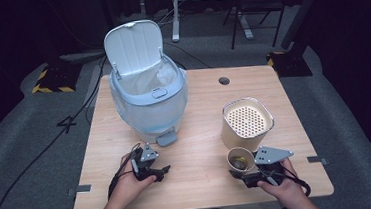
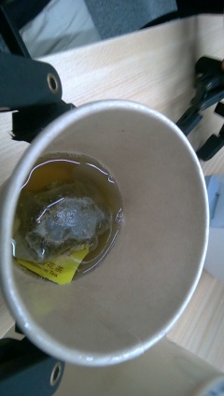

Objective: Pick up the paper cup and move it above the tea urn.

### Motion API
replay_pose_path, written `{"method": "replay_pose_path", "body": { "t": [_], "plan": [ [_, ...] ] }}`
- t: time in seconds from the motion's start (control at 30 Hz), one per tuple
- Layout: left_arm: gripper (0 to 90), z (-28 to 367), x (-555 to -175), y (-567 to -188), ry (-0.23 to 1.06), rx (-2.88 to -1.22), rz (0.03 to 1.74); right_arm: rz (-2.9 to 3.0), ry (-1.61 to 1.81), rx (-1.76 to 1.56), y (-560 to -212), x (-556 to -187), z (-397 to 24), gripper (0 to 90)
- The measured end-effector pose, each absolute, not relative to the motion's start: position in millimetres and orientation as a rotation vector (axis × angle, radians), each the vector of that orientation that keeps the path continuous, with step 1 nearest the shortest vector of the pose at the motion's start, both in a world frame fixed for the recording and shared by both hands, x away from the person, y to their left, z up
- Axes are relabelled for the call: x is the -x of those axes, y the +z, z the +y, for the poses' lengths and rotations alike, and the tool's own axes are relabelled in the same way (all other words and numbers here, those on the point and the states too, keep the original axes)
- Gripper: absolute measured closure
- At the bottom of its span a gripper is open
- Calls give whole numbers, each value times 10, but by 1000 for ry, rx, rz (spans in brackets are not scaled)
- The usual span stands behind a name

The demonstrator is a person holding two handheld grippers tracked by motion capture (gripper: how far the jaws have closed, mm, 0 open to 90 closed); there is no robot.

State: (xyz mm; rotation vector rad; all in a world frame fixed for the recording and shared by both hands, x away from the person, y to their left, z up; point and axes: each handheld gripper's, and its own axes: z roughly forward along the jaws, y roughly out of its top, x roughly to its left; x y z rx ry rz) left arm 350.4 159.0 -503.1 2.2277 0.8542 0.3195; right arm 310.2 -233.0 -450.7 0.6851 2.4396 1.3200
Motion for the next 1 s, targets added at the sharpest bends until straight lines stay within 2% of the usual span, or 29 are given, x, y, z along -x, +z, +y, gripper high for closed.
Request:
{"method": "replay_pose_path", "body": {
  "t": [0.57, 1.0],
  "plan": [
    [262, 1587, -3515, -5031, 319, -2226, 856, 2416, 1352, -678, -4007, -3106, -2419, 314],
    [262, 1587, -3517, -5030, 321, -2229, 851, 2384, 1360, -686, -3596, -3361, -2567, 314]
  ]
}}
